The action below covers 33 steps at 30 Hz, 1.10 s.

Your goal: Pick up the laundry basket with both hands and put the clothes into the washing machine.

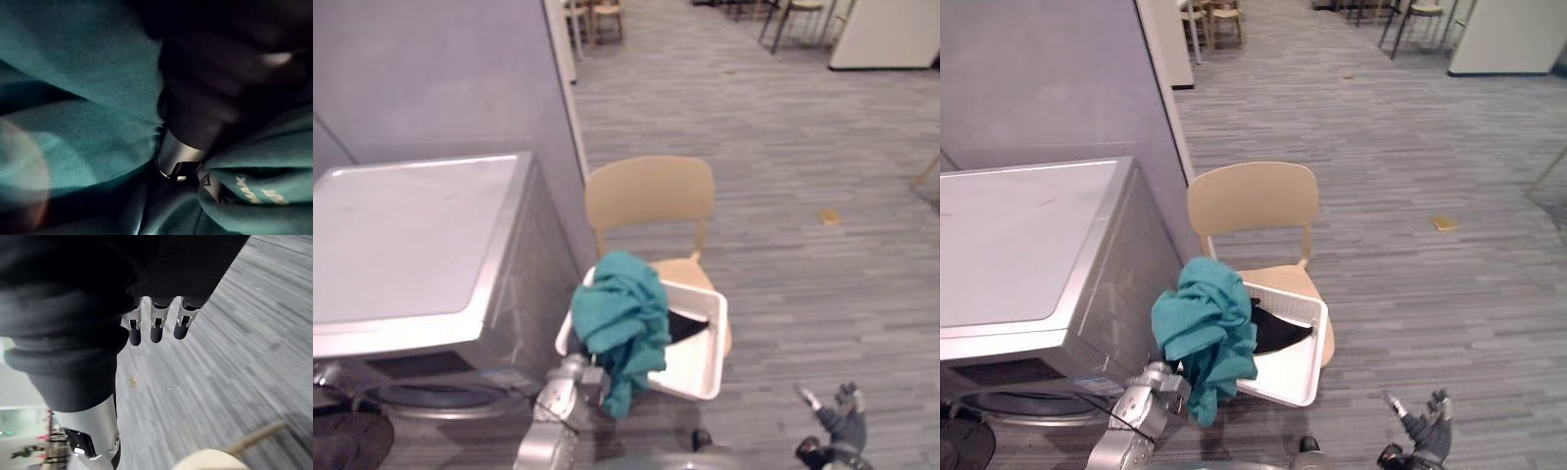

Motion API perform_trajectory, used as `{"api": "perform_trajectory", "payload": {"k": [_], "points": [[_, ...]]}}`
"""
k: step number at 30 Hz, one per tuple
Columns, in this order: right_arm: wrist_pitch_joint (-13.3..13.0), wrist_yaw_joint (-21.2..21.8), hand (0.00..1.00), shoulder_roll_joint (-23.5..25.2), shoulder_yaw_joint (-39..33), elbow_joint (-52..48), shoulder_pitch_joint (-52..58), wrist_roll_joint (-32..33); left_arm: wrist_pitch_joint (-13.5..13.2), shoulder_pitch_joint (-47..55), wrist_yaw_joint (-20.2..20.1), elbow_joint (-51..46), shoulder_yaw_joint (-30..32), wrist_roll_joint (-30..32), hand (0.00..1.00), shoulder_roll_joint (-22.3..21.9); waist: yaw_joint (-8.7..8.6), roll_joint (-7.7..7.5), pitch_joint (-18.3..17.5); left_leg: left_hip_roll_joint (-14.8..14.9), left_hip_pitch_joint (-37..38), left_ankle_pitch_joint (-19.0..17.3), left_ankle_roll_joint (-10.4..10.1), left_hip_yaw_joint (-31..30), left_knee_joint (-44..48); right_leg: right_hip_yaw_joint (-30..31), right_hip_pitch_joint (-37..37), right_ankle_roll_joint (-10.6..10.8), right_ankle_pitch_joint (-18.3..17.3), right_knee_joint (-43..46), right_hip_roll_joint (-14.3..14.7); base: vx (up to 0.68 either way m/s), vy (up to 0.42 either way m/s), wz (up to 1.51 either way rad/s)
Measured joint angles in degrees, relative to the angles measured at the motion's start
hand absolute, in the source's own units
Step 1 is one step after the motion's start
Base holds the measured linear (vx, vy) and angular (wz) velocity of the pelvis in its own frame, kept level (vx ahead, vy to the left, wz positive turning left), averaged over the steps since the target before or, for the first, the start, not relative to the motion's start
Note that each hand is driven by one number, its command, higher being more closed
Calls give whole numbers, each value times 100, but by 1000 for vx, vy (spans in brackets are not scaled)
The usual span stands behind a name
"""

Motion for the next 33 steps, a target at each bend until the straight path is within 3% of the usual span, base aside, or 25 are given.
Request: {"api": "perform_trajectory", "payload": {"k": [6,9,19,22,23,24,26,27,28,29,31,33], "points": [[233,246,0,-78,-67,2532,-161,345,193,582,-3,1255,615,228,100,28,152,-29,-15,4,-85,-43,2,-346,193,-367,87,-25,-232,268,-96,-5,-33,31],[360,240,0,-214,-506,3481,-300,496,232,620,17,1721,1003,361,100,-33,168,-33,-17,-16,-113,-42,2,-479,224,-499,98,-30,-311,400,-152,-33,-28,26],[493,200,0,-260,-468,3815,-618,515,244,583,171,2029,1451,559,100,-273,221,-155,-13,-41,-119,-27,-13,-721,326,-694,69,-60,-547,838,-237,-35,-21,12],[552,192,0,-290,-277,3921,-886,502,244,506,227,2007,1481,533,100,-291,328,-356,90,-119,-583,-51,-70,-1066,793,-835,-364,-128,-920,1631,-383,-67,-86,61],[594,178,0,-328,-41,3923,-1178,501,247,443,287,1802,1474,374,100,-239,321,-487,242,-226,-1067,-43,-103,-1476,1175,-1167,-633,-200,-1168,2105,-539,-118,-156,128],[593,178,0,-376,55,3923,-1275,500,247,419,288,1722,1470,308,100,-241,320,-510,306,-253,-1257,-9,-156,-1705,1266,-1350,-695,-232,-1248,2224,-588,-157,-221,189],[590,95,0,-573,203,3927,-1551,539,288,385,292,1383,1439,291,100,-309,413,-486,502,-384,-1660,265,-320,-2526,1015,-2215,-832,-357,-1607,2645,-900,-125,-225,200],[586,79,0,-635,220,3927,-1620,559,294,381,293,1329,1435,280,100,-311,474,-463,551,-369,-1655,283,-318,-2545,837,-2398,-819,-375,-1661,2699,-981,-109,-202,139],[587,78,0,-705,238,3926,-1714,562,298,396,293,1301,1426,270,100,-311,498,-431,574,-325,-1649,268,-296,-2501,636,-2569,-789,-395,-1678,2705,-1035,-114,-195,167],[561,60,0,-914,239,3928,-1910,571,301,383,296,1253,1413,266,100,-332,496,-413,658,-48,-1719,275,-229,-1691,379,-3178,-679,-565,-1602,2601,-1289,-136,-168,187],[479,-24,0,-1011,238,3910,-2134,655,318,381,302,1146,1371,266,100,-351,492,-327,710,218,-1940,280,-203,-322,986,-3705,-621,-643,-1549,2591,-1574,-167,-103,174],[473,-24,0,-882,250,3926,-2193,702,321,378,305,952,1345,271,100,-412,504,-301,698,592,-1725,196,-80,222,1842,-4277,-386,-669,-1348,2401,-1668,-194,-61,124]]}}
